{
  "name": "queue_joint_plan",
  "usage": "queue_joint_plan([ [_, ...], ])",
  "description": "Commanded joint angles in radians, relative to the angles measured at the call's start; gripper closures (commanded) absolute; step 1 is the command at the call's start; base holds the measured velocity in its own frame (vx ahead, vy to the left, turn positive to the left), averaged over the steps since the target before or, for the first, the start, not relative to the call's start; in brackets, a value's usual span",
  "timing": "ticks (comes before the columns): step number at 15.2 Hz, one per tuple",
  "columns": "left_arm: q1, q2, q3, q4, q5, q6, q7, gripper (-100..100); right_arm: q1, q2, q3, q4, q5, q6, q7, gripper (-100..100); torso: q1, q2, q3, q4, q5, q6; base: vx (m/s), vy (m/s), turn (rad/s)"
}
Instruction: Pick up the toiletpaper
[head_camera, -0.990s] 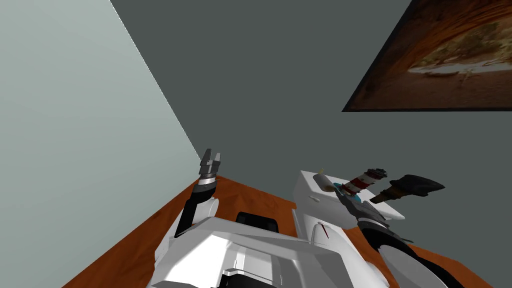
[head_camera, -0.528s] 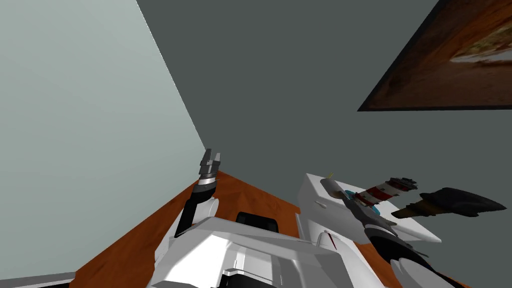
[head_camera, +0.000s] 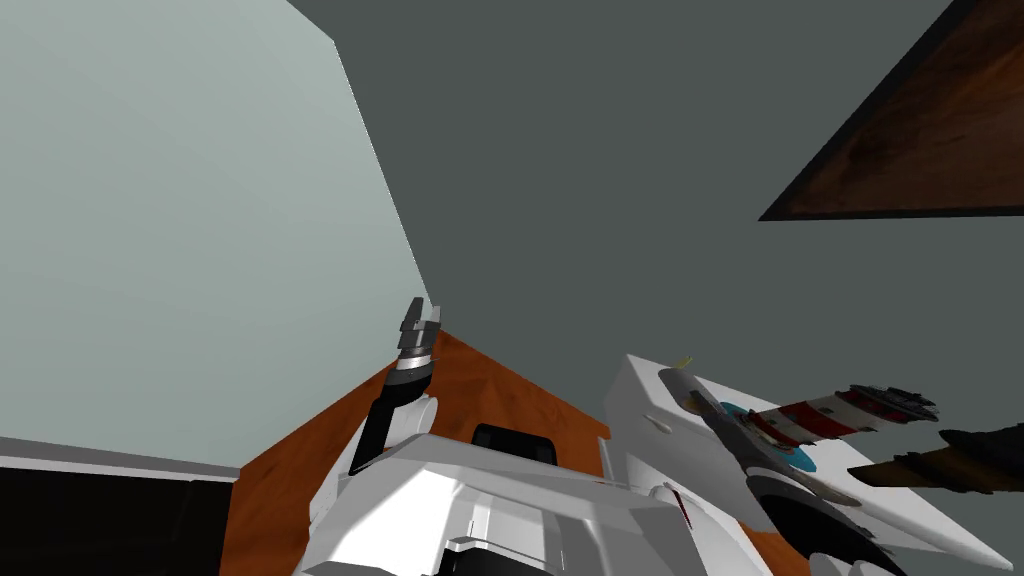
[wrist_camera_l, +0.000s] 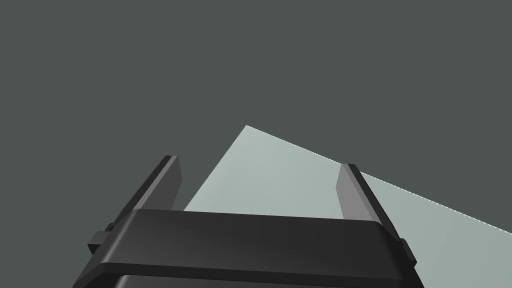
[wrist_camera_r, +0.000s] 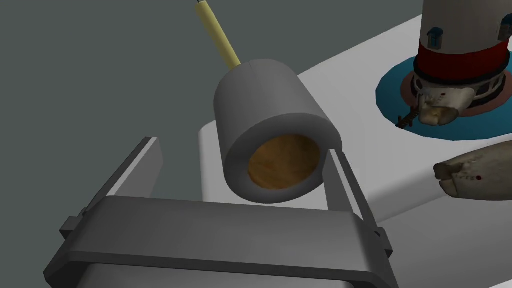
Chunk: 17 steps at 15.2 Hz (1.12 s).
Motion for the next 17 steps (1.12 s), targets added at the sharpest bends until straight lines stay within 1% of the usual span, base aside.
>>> queue_joint_plan([
  [1,0.000,0.000,0.000,0.000,0.000,0.000,0.000,0,-0.007,0.002,-0.024,0.020,-0.050,0.026,-0.029,-100,0.000,0.000,0.000,0.000,0.000,0.000,-0.036,-0.023,0.242],
  [2,0.000,0.000,0.000,0.000,0.000,0.000,0.000,0,-0.007,0.002,-0.024,0.020,-0.053,0.026,-0.029,-100,0.000,0.000,0.000,0.000,0.000,0.000,-0.025,-0.018,0.116],
  [3,0.000,0.000,0.000,0.000,0.000,0.000,0.000,0,-0.014,0.009,-0.057,0.043,-0.089,0.057,-0.060,-100,0.000,0.000,0.000,0.000,0.000,0.000,-0.031,-0.016,0.228],
  [4,0.000,0.000,0.000,0.000,0.000,0.000,0.000,0,-0.014,0.009,-0.057,0.043,-0.108,0.057,-0.060,-100,0.000,0.000,0.000,0.000,0.000,0.000,-0.035,-0.022,0.228],
  [5,0.000,0.000,0.000,0.000,0.000,0.000,0.000,0,-0.014,0.009,-0.057,0.043,-0.109,0.057,-0.060,-100,0.000,0.000,0.000,0.000,0.000,0.000,-0.025,-0.022,0.080],
  [6,0.000,0.000,0.000,0.000,0.000,0.000,0.000,0,-0.020,0.017,-0.089,0.064,-0.145,0.087,-0.089,-100,0.000,0.000,0.000,0.000,0.000,0.001,-0.027,-0.026,0.219],
  [7,0.000,0.000,0.000,0.000,0.000,0.000,0.000,0,-0.020,0.017,-0.089,0.064,-0.162,0.087,-0.089,-100,-0.001,0.000,0.000,0.000,0.000,0.000,-0.031,-0.033,0.228],
  [8,0.000,0.000,0.000,0.000,0.000,0.000,0.000,0,-0.026,0.025,-0.119,0.084,-0.187,0.115,-0.117,-100,-0.001,0.000,0.000,0.000,0.000,0.000,-0.038,-0.042,0.281],
  [9,0.000,0.000,0.000,0.000,0.000,0.000,0.000,0,-0.026,0.025,-0.119,0.084,-0.211,0.115,-0.117,-100,-0.002,0.000,0.000,0.000,0.000,0.000,-0.041,-0.043,0.214],
  [10,0.000,0.000,0.000,0.000,0.000,0.000,0.000,0,-0.026,0.025,-0.119,0.084,-0.212,0.115,-0.117,-100,-0.002,0.000,0.000,0.000,0.000,0.000,-0.030,-0.029,0.044],
  [11,0.000,0.000,0.000,0.000,0.000,0.000,0.000,0,-0.032,0.034,-0.148,0.102,-0.249,0.140,-0.142,-100,-0.001,0.000,0.000,0.000,0.000,0.001,-0.032,-0.028,0.127],
  [12,0.000,0.000,0.000,0.000,0.000,0.000,0.000,0,-0.032,0.034,-0.148,0.102,-0.260,0.140,-0.142,-100,-0.001,0.000,0.000,0.000,0.000,0.000,-0.032,-0.034,0.166],
  [13,0.000,0.000,0.000,0.000,0.000,0.000,0.000,0,-0.038,0.043,-0.175,0.118,-0.289,0.164,-0.166,-100,-0.001,0.000,0.000,0.000,0.000,0.000,-0.034,-0.050,0.265],
  [14,0.000,0.000,0.000,0.000,0.000,0.000,0.000,0,-0.038,0.043,-0.175,0.118,-0.303,0.164,-0.166,-100,-0.002,0.000,0.000,0.000,0.000,0.000,-0.032,-0.060,0.219],
  [15,0.000,0.000,0.000,0.000,0.000,0.000,0.000,0,-0.043,0.052,-0.201,0.133,-0.333,0.184,-0.187,-100,-0.003,0.000,0.000,0.000,-0.001,0.000,-0.034,-0.064,0.222],
  [16,0.000,0.000,0.000,0.000,0.000,0.000,0.000,0,-0.043,0.052,-0.201,0.133,-0.343,0.184,-0.187,-100,-0.004,0.000,0.000,0.000,-0.001,0.000,-0.033,-0.060,0.148],
  [17,0.000,0.000,0.000,0.000,0.000,0.000,0.000,0,-0.048,0.062,-0.224,0.145,-0.373,0.203,-0.207,-100,-0.004,0.000,0.000,0.000,-0.001,0.001,-0.037,-0.053,0.158],
])
